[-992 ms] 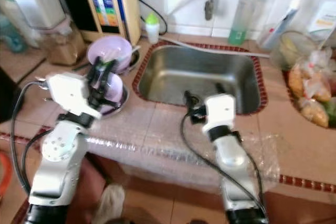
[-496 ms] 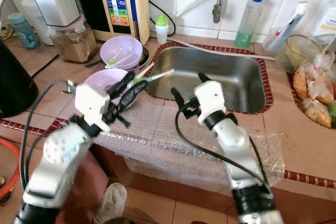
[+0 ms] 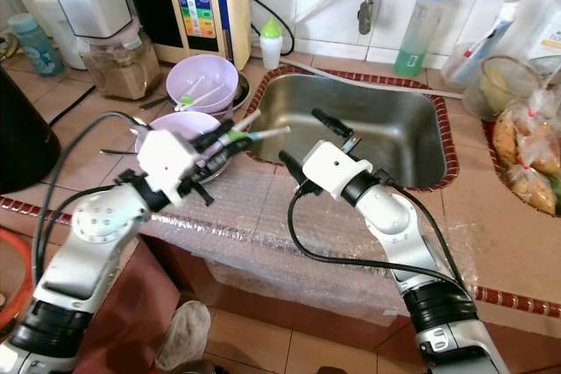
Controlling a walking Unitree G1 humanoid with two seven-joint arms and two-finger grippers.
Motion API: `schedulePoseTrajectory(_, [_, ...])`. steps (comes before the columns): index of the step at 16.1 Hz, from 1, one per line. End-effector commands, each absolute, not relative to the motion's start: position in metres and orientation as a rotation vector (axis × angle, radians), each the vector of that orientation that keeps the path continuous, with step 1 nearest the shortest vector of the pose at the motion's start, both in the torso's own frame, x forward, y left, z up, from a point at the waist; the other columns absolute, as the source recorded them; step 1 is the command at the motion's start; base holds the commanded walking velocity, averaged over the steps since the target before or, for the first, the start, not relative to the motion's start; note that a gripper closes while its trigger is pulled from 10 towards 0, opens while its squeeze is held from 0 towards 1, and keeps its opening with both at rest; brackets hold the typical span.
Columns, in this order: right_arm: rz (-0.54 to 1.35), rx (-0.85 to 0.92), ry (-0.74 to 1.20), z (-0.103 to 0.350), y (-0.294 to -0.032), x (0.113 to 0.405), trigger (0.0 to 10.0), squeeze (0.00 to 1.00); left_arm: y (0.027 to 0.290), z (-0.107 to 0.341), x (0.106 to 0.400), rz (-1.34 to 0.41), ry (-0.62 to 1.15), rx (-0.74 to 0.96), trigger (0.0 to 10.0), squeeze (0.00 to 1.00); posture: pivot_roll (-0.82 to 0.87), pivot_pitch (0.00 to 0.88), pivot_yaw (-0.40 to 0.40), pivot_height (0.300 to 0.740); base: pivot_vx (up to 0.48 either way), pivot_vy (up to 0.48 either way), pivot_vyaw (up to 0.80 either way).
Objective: Kitchen organization
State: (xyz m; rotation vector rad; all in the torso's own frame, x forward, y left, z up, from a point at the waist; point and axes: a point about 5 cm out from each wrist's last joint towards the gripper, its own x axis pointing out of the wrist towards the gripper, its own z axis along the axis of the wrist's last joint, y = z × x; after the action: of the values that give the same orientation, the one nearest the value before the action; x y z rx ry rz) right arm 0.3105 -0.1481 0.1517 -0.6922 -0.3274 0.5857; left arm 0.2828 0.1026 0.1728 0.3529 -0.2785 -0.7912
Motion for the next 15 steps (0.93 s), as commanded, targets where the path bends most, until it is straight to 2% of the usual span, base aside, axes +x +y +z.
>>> schedulePoseTrajectory(1, [0.588,-0.707,-0.346,0.156,-0.149,0.313,10.0,0.00,0.096,0.176,0.284,-0.827,-0.301,0.377,10.0,0.00,-0.02,0.021,0.044,0.740,0.000,0.000,0.00])
schedulePoseTrajectory(2, [0.626,-0.728,-0.350,0.154,-0.147,0.312,10.0,0.00,0.093,0.177,0.285,-0.838,-0.308,0.375,10.0,0.00,-0.03,0.020,0.048,0.740,0.000,0.000,0.00])
schedulePoseTrajectory(3, [0.685,-0.756,-0.359,0.151,-0.143,0.312,4.9,0.00,0.088,0.178,0.287,-0.853,-0.317,0.375,10.0,0.00,-0.03,0.021,0.052,0.740,0.000,0.000,0.00])
schedulePoseTrajectory(4, [0.698,-0.762,-0.361,0.151,-0.142,0.312,4.9,0.00,0.088,0.178,0.287,-0.855,-0.318,0.374,10.0,0.00,-0.03,0.021,0.052,0.740,0.000,0.000,0.00])
schedulePoseTrajectory(5, [0.766,-0.788,-0.361,0.150,-0.138,0.311,8.6,0.00,0.085,0.179,0.289,-0.865,-0.324,0.379,10.0,0.00,-0.04,0.021,0.059,0.740,0.000,0.000,0.00])
schedulePoseTrajectory(6, [0.776,-0.819,-0.368,0.152,-0.136,0.315,4.9,0.00,0.083,0.179,0.290,-0.874,-0.327,0.385,10.0,0.00,-0.04,0.019,0.059,0.740,0.000,0.000,0.00])
schedulePoseTrajectory(7, [0.764,-0.830,-0.373,0.154,-0.136,0.319,3.2,0.00,0.083,0.179,0.290,-0.876,-0.327,0.385,10.0,0.00,-0.04,0.018,0.059,0.740,0.000,0.000,0.00])
schedulePoseTrajectory(8, [0.753,-0.830,-0.378,0.155,-0.137,0.321,0.0,0.00,0.082,0.178,0.290,-0.881,-0.324,0.388,10.0,0.00,-0.04,0.018,0.055,0.740,0.000,0.000,0.00])
schedulePoseTrajectory(10, [0.734,-0.826,-0.391,0.156,-0.133,0.323,0.0,0.00,0.083,0.172,0.287,-0.897,-0.307,0.406,10.0,0.00,-0.03,0.016,0.045,0.740,0.000,0.000,0.00])
schedulePoseTrajectory(15, [0.620,-0.670,-0.375,0.147,-0.128,0.319,0.0,0.00,0.082,0.163,0.283,-0.882,-0.286,0.405,10.0,0.00,-0.01,0.012,0.014,0.740,0.000,0.000,0.00])
